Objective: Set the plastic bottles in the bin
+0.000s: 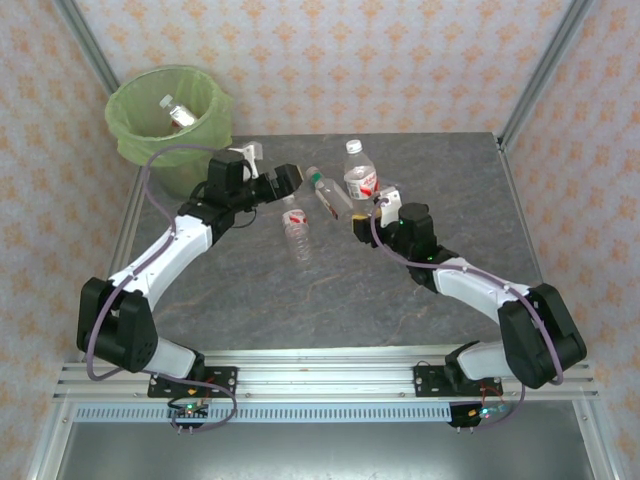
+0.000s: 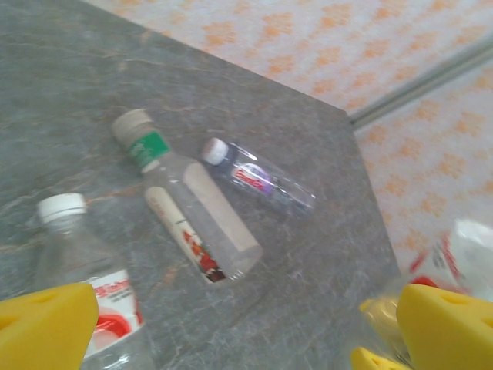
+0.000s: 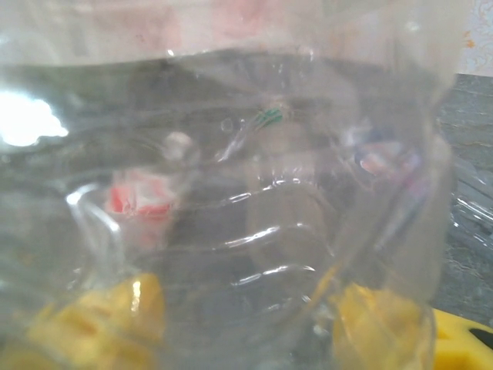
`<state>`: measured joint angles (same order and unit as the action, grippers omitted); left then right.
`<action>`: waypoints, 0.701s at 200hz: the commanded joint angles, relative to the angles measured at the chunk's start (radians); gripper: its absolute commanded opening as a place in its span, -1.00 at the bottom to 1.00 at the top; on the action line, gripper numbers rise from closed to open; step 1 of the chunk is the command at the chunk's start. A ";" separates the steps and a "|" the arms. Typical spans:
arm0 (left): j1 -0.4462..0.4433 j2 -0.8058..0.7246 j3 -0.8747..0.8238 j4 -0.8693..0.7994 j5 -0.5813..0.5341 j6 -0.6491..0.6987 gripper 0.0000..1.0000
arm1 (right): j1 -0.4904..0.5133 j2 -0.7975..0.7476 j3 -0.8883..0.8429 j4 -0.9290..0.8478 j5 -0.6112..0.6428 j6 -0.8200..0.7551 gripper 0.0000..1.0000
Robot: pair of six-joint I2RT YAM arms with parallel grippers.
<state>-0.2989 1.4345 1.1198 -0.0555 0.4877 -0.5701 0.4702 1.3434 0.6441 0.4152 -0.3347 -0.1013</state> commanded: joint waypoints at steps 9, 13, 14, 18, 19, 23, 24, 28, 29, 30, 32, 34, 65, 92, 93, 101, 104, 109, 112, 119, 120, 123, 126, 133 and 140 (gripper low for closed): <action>-0.058 -0.040 0.012 0.064 0.094 0.132 1.00 | 0.030 0.012 0.048 0.065 0.004 0.051 0.13; -0.067 -0.041 0.013 0.067 0.098 0.141 1.00 | 0.034 0.016 0.052 0.065 0.005 0.052 0.12; -0.069 -0.042 0.013 0.068 0.099 0.143 1.00 | 0.036 0.017 0.054 0.064 0.004 0.053 0.12; -0.077 -0.044 0.013 0.075 0.103 0.151 1.00 | 0.039 0.020 0.059 0.063 0.006 0.054 0.13; -0.080 -0.045 0.013 0.077 0.105 0.154 1.00 | 0.040 0.021 0.060 0.063 0.006 0.054 0.13; -0.090 -0.046 0.012 0.083 0.110 0.163 1.00 | 0.043 0.025 0.065 0.063 0.005 0.059 0.13; -0.093 -0.047 0.012 0.084 0.110 0.165 1.00 | 0.044 0.025 0.066 0.063 0.005 0.060 0.14; -0.103 -0.048 0.012 0.090 0.114 0.175 1.00 | 0.047 0.029 0.072 0.063 0.004 0.067 0.14; -0.104 -0.048 0.013 0.091 0.115 0.177 1.00 | 0.048 0.031 0.073 0.063 0.004 0.069 0.14; -0.106 -0.049 0.013 0.093 0.115 0.179 1.00 | 0.048 0.032 0.073 0.063 0.004 0.071 0.14; -0.111 -0.049 0.013 0.094 0.115 0.185 1.00 | 0.049 0.033 0.076 0.063 0.004 0.075 0.15; -0.117 -0.049 0.014 0.095 0.115 0.190 1.00 | 0.050 0.035 0.079 0.063 0.003 0.081 0.15; -0.180 -0.039 0.046 0.061 0.077 0.255 1.00 | 0.056 0.074 0.116 0.063 -0.039 0.153 0.16; -0.204 -0.014 0.077 0.033 -0.009 0.259 1.00 | 0.070 0.094 0.128 0.060 -0.048 0.158 0.16; -0.204 -0.013 0.079 0.031 -0.011 0.259 1.00 | 0.070 0.094 0.129 0.060 -0.050 0.158 0.16; -0.205 0.000 0.093 0.023 -0.013 0.262 1.00 | 0.072 0.098 0.133 0.059 -0.060 0.158 0.16; -0.205 0.004 0.099 0.021 -0.012 0.262 1.00 | 0.073 0.099 0.134 0.059 -0.063 0.159 0.17; -0.205 0.012 0.106 0.019 -0.006 0.263 1.00 | 0.076 0.100 0.136 0.059 -0.069 0.160 0.16; -0.206 0.017 0.111 0.020 -0.002 0.262 1.00 | 0.078 0.103 0.138 0.058 -0.069 0.163 0.17; -0.206 0.027 0.119 0.026 0.006 0.260 1.00 | 0.079 0.105 0.140 0.058 -0.074 0.169 0.17; -0.206 0.029 0.121 0.027 0.006 0.260 1.00 | 0.080 0.105 0.140 0.058 -0.074 0.170 0.16; -0.206 0.032 0.123 0.029 0.007 0.260 1.00 | 0.081 0.106 0.140 0.059 -0.076 0.173 0.16; -0.207 0.037 0.126 0.032 0.005 0.258 1.00 | 0.081 0.107 0.140 0.060 -0.079 0.176 0.17; -0.208 0.048 0.133 0.038 -0.001 0.256 1.00 | 0.081 0.108 0.140 0.069 -0.086 0.186 0.17; -0.209 0.062 0.143 0.041 -0.001 0.256 1.00 | 0.082 0.109 0.138 0.080 -0.096 0.194 0.17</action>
<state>-0.4976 1.4555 1.2182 -0.0189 0.5144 -0.3378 0.5446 1.4506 0.7486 0.4423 -0.3878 0.0521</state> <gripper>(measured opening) 0.998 0.586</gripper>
